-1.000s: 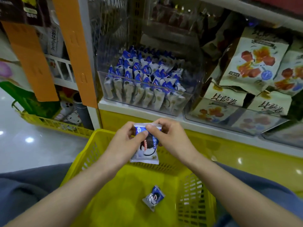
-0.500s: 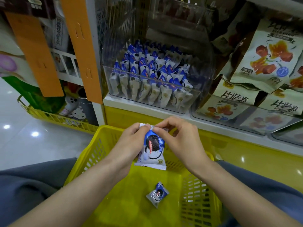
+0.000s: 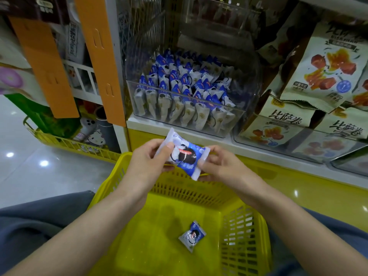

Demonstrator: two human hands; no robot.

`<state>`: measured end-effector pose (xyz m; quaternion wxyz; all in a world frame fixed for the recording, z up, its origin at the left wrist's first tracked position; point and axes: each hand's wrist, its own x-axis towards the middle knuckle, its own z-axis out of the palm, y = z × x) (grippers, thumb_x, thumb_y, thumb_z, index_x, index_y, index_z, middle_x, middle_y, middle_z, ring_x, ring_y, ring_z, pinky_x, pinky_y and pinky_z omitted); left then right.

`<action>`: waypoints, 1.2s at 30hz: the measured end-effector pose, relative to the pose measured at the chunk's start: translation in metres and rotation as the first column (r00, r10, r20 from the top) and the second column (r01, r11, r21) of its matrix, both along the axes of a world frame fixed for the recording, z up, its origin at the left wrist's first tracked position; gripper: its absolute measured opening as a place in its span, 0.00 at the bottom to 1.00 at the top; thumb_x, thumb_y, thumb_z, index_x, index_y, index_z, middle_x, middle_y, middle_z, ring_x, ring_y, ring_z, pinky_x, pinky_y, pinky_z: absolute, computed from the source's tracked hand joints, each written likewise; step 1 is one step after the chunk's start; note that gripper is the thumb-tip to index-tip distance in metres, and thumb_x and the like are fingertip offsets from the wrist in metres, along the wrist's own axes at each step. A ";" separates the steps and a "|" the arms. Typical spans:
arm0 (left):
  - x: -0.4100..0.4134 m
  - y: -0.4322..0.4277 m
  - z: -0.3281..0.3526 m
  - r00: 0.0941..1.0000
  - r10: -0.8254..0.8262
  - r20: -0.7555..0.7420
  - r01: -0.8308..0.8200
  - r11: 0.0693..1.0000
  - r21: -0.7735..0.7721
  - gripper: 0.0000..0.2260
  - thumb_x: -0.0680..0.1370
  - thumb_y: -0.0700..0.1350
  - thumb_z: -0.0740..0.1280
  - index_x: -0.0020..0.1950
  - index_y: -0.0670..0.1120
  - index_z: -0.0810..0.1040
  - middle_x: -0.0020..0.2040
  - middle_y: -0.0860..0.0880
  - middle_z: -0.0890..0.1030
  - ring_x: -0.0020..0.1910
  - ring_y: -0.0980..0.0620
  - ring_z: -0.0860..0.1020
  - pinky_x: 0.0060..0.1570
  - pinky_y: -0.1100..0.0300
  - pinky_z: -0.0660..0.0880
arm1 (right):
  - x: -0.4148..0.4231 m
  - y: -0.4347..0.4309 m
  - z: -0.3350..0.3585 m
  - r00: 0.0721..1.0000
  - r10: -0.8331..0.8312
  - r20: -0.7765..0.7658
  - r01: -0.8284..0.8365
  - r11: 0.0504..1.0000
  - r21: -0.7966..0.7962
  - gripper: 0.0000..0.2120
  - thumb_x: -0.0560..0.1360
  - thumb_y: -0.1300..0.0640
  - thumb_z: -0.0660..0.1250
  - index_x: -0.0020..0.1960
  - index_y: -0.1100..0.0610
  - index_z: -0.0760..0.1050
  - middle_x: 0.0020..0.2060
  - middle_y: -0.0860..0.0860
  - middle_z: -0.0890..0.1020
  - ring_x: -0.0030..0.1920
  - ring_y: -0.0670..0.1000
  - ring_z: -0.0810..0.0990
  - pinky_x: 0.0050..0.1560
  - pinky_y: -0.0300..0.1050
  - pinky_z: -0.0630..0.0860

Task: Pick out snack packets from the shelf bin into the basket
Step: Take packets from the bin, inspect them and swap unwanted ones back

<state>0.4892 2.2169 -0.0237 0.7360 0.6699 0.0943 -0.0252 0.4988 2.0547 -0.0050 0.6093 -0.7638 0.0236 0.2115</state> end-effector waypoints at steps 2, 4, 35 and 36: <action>0.000 0.001 -0.001 0.997 -0.044 0.066 0.038 0.995 0.098 0.06 0.78 0.42 0.62 0.47 0.46 0.79 0.41 0.49 0.82 0.39 0.59 0.80 0.37 0.64 0.78 | -0.002 0.000 -0.001 0.993 0.100 0.063 -0.091 0.988 -0.126 0.20 0.73 0.61 0.68 0.62 0.56 0.66 0.51 0.50 0.79 0.45 0.45 0.78 0.47 0.36 0.76; -0.003 -0.002 -0.001 0.987 -0.113 0.113 0.095 0.983 0.158 0.08 0.78 0.40 0.62 0.44 0.48 0.79 0.37 0.52 0.81 0.36 0.62 0.78 0.35 0.67 0.77 | -0.002 0.003 -0.001 0.979 0.121 0.165 -0.092 0.980 -0.174 0.20 0.72 0.58 0.70 0.61 0.52 0.67 0.50 0.46 0.78 0.49 0.42 0.78 0.50 0.33 0.74; 0.009 -0.005 -0.002 0.944 -0.198 -0.263 0.182 0.980 -0.084 0.22 0.80 0.56 0.49 0.43 0.46 0.77 0.33 0.49 0.81 0.24 0.55 0.77 0.25 0.64 0.74 | -0.004 0.000 0.000 0.655 0.180 0.734 0.194 0.899 -0.393 0.01 0.76 0.56 0.65 0.45 0.53 0.75 0.42 0.46 0.77 0.44 0.43 0.77 0.44 0.39 0.75; 0.009 -0.004 -0.002 0.938 -0.207 -0.279 0.169 0.974 -0.154 0.22 0.79 0.58 0.50 0.44 0.46 0.78 0.34 0.49 0.83 0.27 0.55 0.79 0.27 0.64 0.75 | -0.005 0.001 -0.002 0.645 0.240 0.725 0.148 0.892 -0.427 0.02 0.75 0.57 0.66 0.46 0.54 0.76 0.44 0.48 0.78 0.45 0.44 0.77 0.46 0.44 0.76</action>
